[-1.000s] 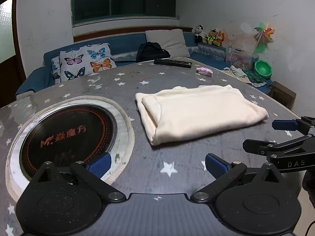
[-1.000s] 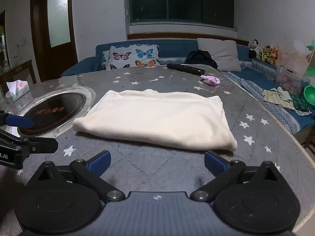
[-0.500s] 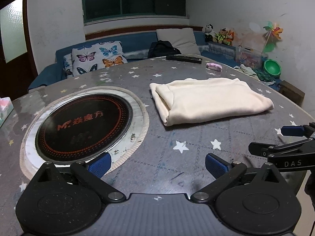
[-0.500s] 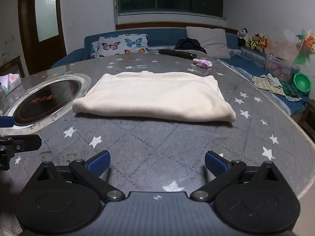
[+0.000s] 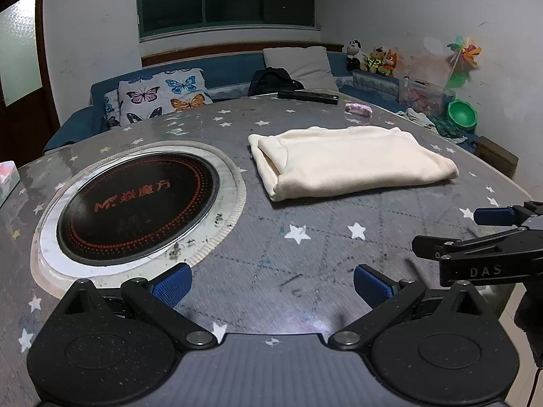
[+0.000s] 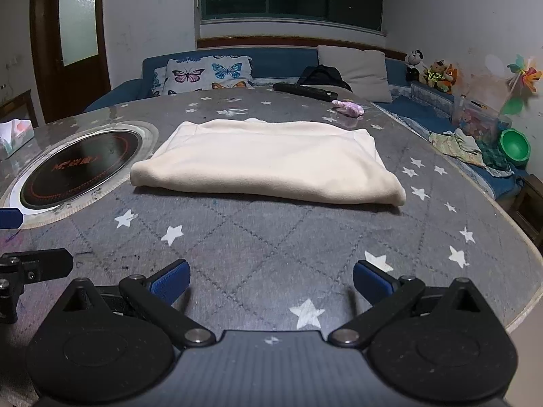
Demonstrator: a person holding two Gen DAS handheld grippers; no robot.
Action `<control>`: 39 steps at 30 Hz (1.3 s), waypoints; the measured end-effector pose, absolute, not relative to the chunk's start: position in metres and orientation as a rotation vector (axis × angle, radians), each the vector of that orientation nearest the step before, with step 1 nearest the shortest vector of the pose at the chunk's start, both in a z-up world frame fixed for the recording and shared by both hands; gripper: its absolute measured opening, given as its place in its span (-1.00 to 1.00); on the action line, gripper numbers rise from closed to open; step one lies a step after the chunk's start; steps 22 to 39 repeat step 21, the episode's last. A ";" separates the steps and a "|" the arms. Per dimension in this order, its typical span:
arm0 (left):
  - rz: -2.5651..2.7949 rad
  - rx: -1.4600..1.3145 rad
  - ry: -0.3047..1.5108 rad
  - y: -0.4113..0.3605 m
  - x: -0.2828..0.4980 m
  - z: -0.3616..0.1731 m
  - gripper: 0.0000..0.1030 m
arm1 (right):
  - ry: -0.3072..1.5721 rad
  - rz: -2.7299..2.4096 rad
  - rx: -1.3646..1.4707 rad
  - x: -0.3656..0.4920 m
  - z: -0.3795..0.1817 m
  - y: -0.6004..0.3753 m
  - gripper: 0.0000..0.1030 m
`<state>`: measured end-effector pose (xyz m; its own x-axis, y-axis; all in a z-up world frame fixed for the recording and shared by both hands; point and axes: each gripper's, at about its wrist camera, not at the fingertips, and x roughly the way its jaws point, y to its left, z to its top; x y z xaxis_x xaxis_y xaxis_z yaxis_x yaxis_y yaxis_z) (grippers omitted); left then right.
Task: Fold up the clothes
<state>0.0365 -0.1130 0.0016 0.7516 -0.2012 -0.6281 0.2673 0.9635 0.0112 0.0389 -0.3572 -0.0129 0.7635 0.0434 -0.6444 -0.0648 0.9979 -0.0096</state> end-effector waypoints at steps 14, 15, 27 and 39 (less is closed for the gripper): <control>-0.280 0.112 0.663 -0.120 0.024 0.003 1.00 | 0.694 0.059 -0.025 0.031 -0.012 -0.358 1.00; -0.282 0.113 0.663 -0.120 0.023 0.003 1.00 | 0.694 0.060 -0.025 0.030 -0.012 -0.357 1.00; -0.283 0.115 0.662 -0.122 0.020 0.003 1.00 | 0.689 0.061 -0.026 0.027 -0.010 -0.357 1.00; -0.283 0.115 0.662 -0.122 0.020 0.003 1.00 | 0.689 0.061 -0.026 0.027 -0.010 -0.357 1.00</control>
